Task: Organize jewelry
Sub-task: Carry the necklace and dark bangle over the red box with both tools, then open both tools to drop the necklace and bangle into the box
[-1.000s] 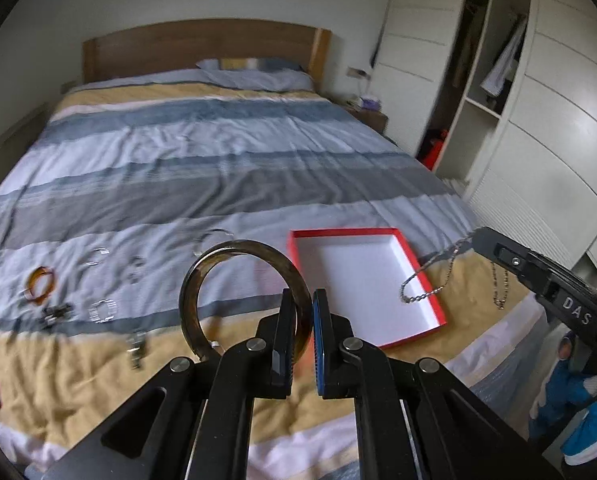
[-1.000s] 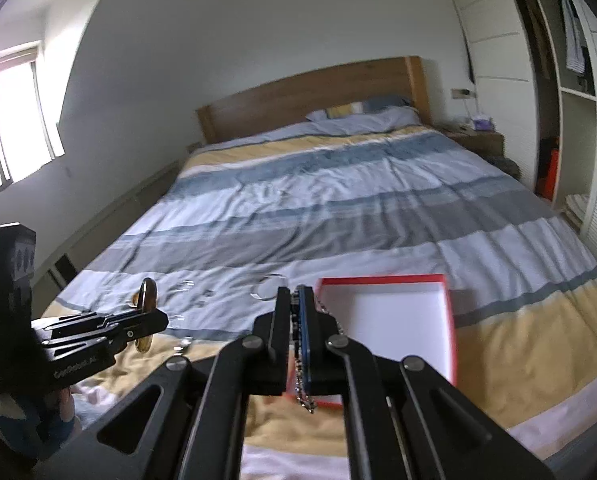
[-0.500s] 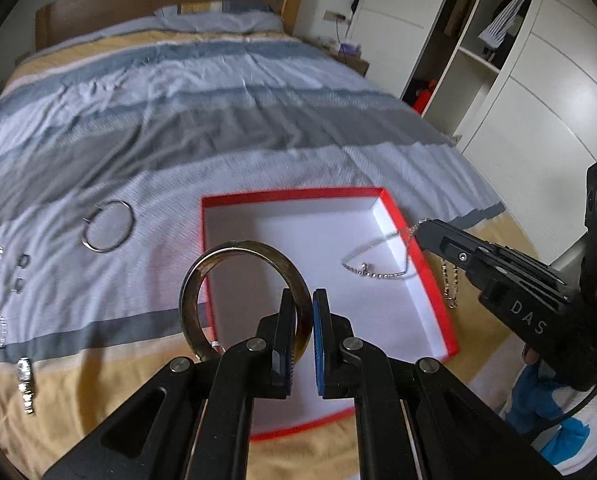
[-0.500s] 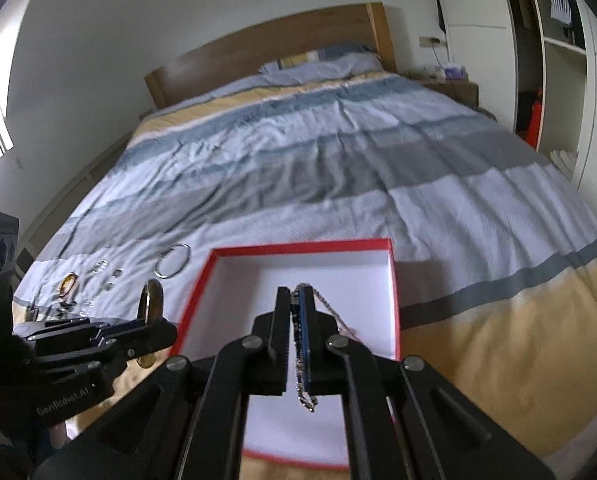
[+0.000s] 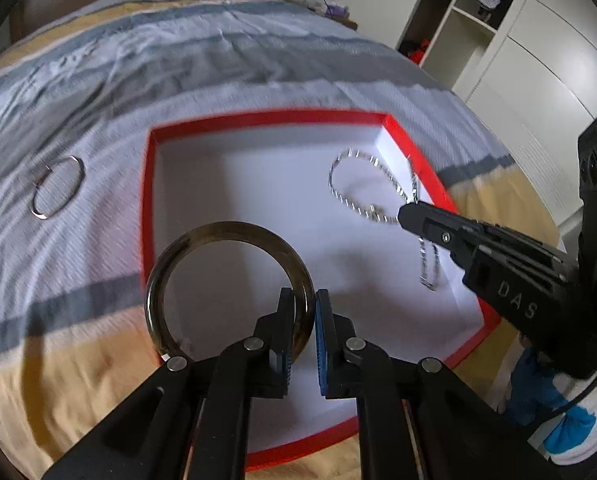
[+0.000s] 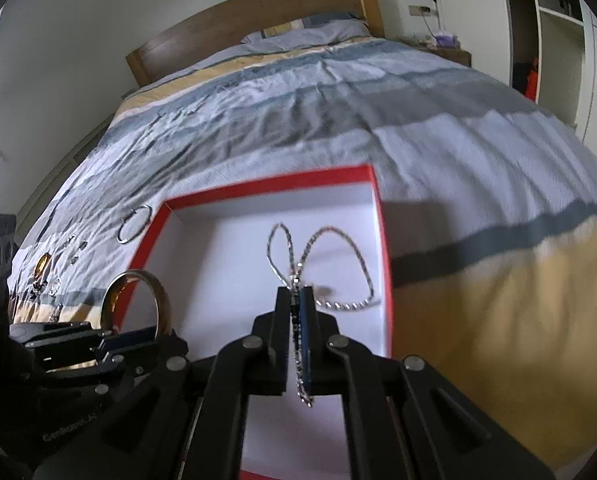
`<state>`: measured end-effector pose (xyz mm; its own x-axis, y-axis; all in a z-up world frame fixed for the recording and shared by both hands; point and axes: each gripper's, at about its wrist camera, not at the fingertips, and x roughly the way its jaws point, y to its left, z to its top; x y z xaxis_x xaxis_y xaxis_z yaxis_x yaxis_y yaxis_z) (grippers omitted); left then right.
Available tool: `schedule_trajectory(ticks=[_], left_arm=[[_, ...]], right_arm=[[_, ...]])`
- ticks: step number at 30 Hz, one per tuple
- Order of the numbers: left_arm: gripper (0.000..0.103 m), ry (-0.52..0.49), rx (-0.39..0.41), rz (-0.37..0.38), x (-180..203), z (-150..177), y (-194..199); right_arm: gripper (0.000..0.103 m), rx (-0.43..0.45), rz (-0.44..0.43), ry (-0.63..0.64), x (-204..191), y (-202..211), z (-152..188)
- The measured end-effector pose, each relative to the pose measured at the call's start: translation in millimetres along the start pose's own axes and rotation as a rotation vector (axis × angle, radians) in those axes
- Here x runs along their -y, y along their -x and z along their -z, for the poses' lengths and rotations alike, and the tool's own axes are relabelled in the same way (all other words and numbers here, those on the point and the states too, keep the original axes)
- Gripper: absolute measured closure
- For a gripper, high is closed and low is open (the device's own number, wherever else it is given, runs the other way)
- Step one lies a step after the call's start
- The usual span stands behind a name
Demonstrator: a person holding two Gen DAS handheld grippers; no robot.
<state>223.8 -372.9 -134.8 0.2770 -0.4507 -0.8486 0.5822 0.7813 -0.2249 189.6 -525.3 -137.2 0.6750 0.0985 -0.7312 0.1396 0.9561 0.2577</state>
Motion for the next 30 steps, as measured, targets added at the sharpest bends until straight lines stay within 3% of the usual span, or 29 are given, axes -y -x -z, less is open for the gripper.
schedule_trajectory(ticks=[3,11,14,16,17,18,19,30], left_arm=[[0.094,0.006,-0.034,0.011,-1,10,-11],[0.087,0.031,-0.021,0.010,-5,14,-5],[0.077,0.025,-0.014,0.009,-3,13,2],[0.065,0.015,0.004,-0.012,0,12,9],[0.063,0.015,0.013,-0.017,0,12,13],[0.063,0.019,0.017,-0.017,-1,12,16],[0.063,0.022,0.020,-0.018,-1,12,18],[0.063,0.072,0.132,-0.133,-11,29,82]], right_arm=[[0.099,-0.010,-0.003,-0.017,7,0,6],[0.097,-0.031,-0.001,-0.021,8,1,15],[0.095,-0.038,-0.002,-0.023,9,1,16],[0.089,-0.039,0.002,-0.022,8,4,17],[0.079,-0.038,0.001,-0.022,7,6,17],[0.071,-0.036,0.000,-0.023,7,8,18],[0.070,-0.033,0.000,-0.020,6,11,19],[0.069,0.004,0.017,-0.030,-2,58,31]])
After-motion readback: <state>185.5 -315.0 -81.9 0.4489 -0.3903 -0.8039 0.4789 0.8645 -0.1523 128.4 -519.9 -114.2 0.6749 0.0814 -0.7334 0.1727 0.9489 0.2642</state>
